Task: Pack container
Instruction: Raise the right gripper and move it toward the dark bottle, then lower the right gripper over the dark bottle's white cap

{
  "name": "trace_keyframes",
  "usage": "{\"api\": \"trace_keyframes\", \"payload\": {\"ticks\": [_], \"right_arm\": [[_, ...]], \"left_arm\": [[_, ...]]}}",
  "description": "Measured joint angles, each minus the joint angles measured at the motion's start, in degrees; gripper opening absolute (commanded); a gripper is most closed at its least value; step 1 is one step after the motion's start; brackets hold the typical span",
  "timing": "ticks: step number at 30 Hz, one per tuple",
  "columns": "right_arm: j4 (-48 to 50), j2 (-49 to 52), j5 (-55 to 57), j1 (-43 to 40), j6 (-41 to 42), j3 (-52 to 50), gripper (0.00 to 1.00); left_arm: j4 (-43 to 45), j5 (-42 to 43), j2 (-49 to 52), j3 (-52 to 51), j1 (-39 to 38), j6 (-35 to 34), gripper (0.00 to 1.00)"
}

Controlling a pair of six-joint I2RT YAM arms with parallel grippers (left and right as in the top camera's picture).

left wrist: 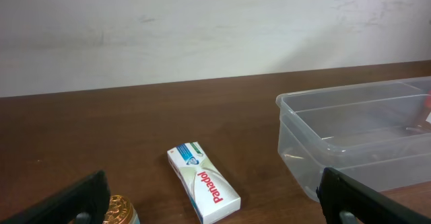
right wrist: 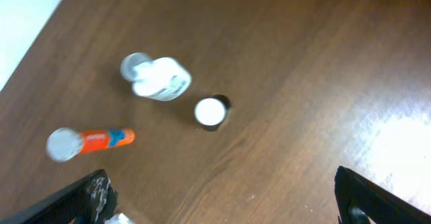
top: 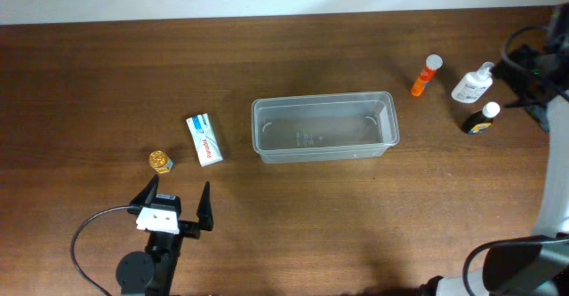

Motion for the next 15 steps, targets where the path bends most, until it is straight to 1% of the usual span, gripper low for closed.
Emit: {"api": "trace_keyframes", "payload": {"ticks": [5,10,15], "right_arm": [[-0.74,0.02,-3.96,-3.19,1.20,0.00,0.98],[-1.40,0.72,-8.22,-3.30,0.96,0.00,0.98],[-1.86,3.56,-8.90,-3.32,1.11,0.00,0.98]], "left_arm": [[0.00,0.02,0.02,0.00,0.00,0.00,0.99],[0.00,0.02,0.02,0.00,0.00,0.00,0.99],[0.00,0.00,0.00,0.00,0.00,0.00,1.00]]}}
